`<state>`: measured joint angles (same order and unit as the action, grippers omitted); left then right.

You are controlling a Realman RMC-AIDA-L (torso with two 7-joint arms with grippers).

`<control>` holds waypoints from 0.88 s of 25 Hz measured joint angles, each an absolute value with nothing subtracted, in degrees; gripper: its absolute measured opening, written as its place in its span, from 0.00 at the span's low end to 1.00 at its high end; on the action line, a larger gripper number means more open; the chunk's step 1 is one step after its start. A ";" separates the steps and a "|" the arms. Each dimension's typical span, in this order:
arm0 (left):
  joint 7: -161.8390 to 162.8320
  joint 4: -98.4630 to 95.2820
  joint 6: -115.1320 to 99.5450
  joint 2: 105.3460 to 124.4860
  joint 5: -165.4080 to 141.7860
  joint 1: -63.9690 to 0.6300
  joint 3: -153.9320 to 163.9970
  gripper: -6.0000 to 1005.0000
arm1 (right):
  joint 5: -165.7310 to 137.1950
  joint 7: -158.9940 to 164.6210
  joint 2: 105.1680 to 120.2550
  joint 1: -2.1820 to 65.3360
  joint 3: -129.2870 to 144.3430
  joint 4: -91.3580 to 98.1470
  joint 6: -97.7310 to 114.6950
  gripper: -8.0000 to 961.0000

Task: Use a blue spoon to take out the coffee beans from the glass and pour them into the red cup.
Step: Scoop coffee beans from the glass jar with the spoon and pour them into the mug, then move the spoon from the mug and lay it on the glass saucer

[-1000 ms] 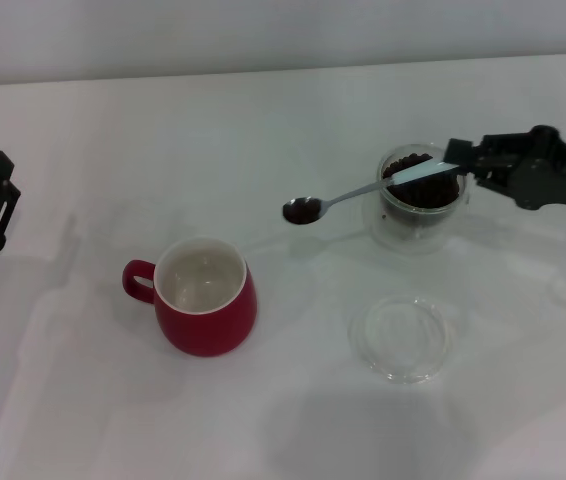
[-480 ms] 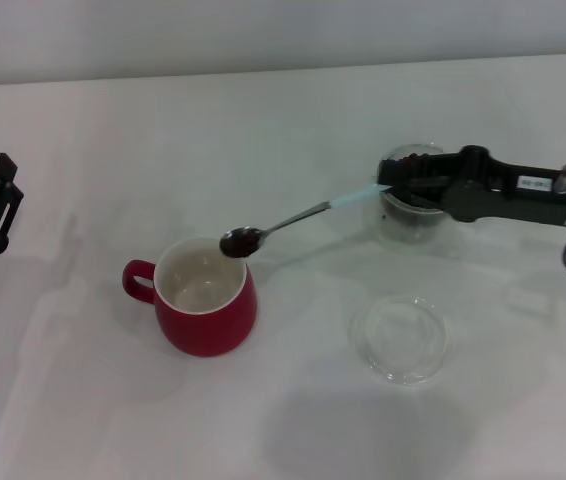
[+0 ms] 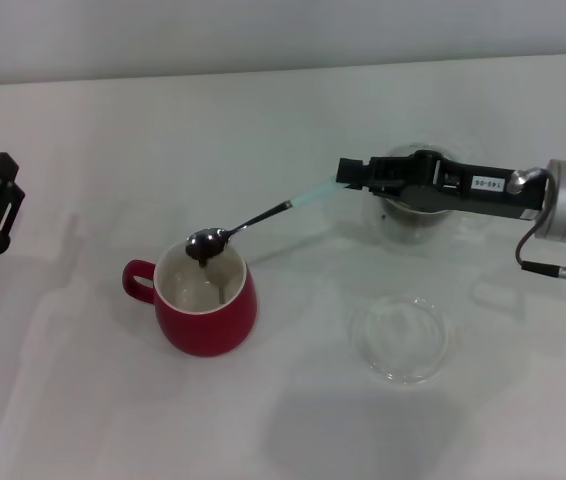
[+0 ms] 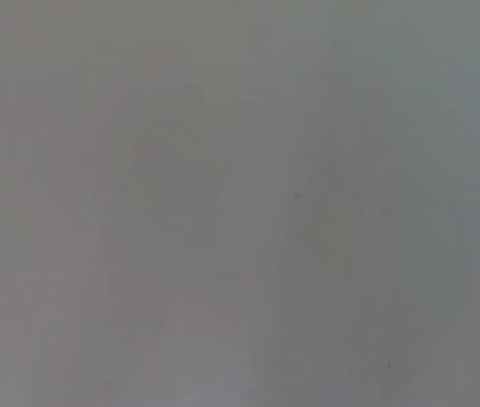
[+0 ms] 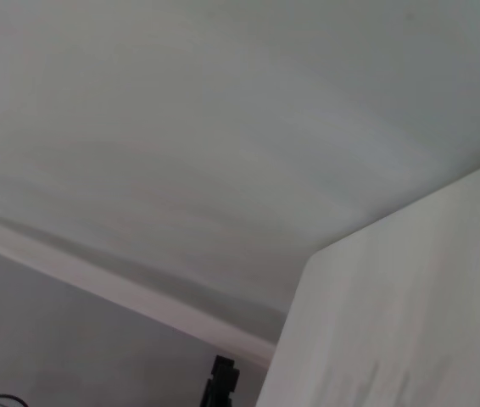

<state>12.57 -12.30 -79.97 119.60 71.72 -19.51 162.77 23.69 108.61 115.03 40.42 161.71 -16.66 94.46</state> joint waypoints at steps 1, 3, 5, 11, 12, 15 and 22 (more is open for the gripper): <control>12.58 -12.32 -79.97 119.61 71.72 -19.51 162.77 0.71 | 23.64 107.68 115.03 40.42 161.71 -16.33 94.03 0.25; 12.63 -12.32 -79.97 119.62 71.72 -19.52 162.77 0.71 | 23.37 105.73 115.04 40.43 161.71 -15.71 93.06 0.25; 12.65 -12.32 -79.97 119.62 71.72 -19.56 162.77 0.71 | 23.18 104.37 115.08 40.43 161.71 -15.35 91.96 0.25; 12.66 -12.30 -79.98 119.63 71.72 -19.70 162.77 0.71 | 23.04 95.48 115.08 40.43 161.72 -13.87 91.10 0.25; 12.66 -12.30 -79.99 119.62 71.72 -19.70 162.77 0.71 | 23.04 95.48 115.08 40.43 161.72 -13.87 91.10 0.25; 12.66 -12.30 -79.99 119.62 71.72 -19.69 162.77 0.71 | 23.10 88.53 115.13 40.38 161.68 -13.39 92.90 0.26; 12.66 -12.30 -79.98 119.54 71.72 -19.71 162.77 0.71 | 24.32 80.21 115.10 39.92 161.41 -12.83 95.32 0.26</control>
<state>12.66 -12.30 -79.98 119.54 71.72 -19.71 162.77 24.32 80.21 115.10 39.92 161.41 -12.83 95.32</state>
